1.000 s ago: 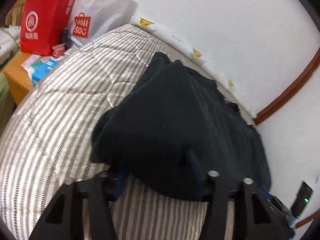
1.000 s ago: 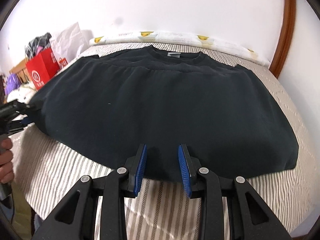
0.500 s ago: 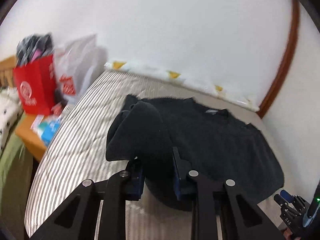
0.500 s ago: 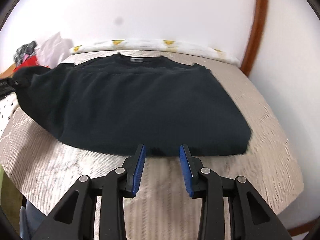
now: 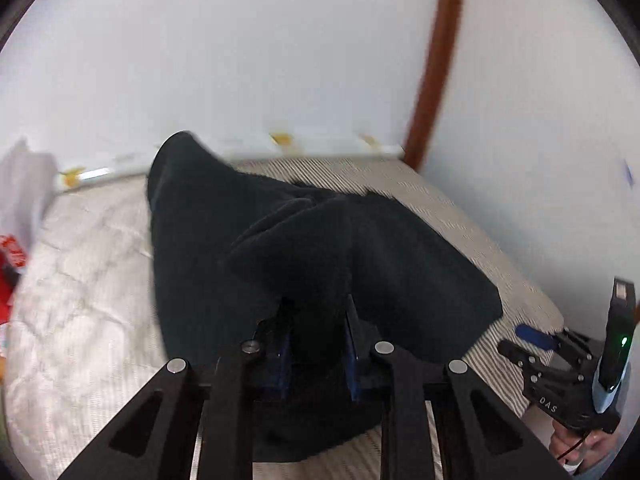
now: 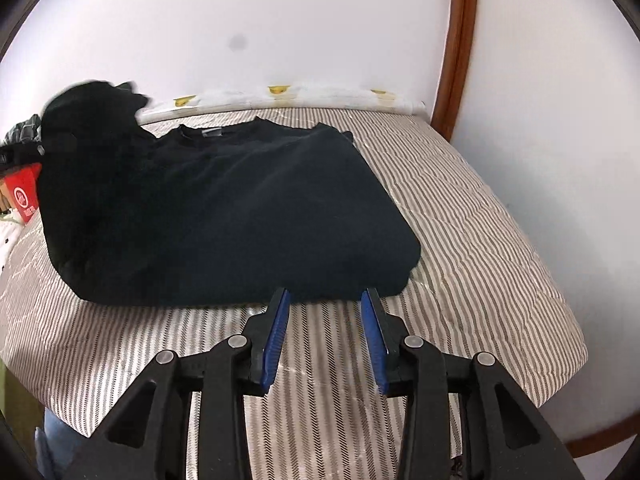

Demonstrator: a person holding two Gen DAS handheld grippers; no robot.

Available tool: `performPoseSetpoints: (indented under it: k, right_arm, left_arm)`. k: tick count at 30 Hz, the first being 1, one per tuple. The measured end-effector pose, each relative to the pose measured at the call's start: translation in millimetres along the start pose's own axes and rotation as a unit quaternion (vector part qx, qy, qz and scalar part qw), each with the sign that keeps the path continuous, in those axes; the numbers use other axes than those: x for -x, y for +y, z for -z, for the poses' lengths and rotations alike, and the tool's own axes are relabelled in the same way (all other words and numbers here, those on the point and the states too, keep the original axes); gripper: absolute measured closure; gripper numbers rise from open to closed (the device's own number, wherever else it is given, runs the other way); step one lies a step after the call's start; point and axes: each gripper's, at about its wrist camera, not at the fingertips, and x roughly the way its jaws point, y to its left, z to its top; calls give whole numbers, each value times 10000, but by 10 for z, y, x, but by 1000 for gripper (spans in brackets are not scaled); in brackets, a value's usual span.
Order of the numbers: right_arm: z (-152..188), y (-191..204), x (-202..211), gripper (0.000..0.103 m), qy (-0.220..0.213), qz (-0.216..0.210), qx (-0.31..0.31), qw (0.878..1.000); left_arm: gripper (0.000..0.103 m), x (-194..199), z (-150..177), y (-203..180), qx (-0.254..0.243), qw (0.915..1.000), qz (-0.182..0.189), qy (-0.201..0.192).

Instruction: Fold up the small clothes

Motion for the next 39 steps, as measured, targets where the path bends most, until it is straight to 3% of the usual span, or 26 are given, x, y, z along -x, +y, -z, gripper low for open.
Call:
performPoseSetpoints:
  k: [5,10,12,14,16,19,24,31,35,37,39]
  right_arm:
    - [46,-3,-44,66,116,-13,52,9999]
    - [-3,66,0,63,27,-214,141,9997]
    - [-77,103,25,57,-36,-432,79,9990]
    - [-160,173,50,51,-98,-654,14,9978]
    - [-233,259,75,44,-128,-923,-29,9956]
    - [-356,432,100,38,-189,-1400,-86,9899]
    - [-518,754,-12,34,-72,-1985,-215,9798]
    - [-758,1134,-443,34,179,-2485,-596,9666]
    - [-893,1141,-843,34,317,-2644,-1014,9585]
    - [-948,1180,-985,45,352,-2534,-1063,9609]
    - [-984,1232,-1086,64,369,-2540,-1011,9612]
  left_arm:
    - [82,-243,121,-108,-139,9993,98,336]
    - [71,-77,102,-55,-211,9990,320,235]
    - [65,52,121,12,-198,9991,341,141]
    - [47,194,174,112,-186,9995,260,8]
    - [38,311,262,241,-192,9997,85,-90]
    - [38,386,474,488,-97,9998,-197,4]
    - [36,351,783,817,392,9986,34,353]
    - [35,181,946,876,562,9963,431,486]
    - [35,87,931,848,676,9938,726,504]
    - [35,29,908,823,727,9928,783,546]
    - [35,-59,867,747,693,9936,669,594]
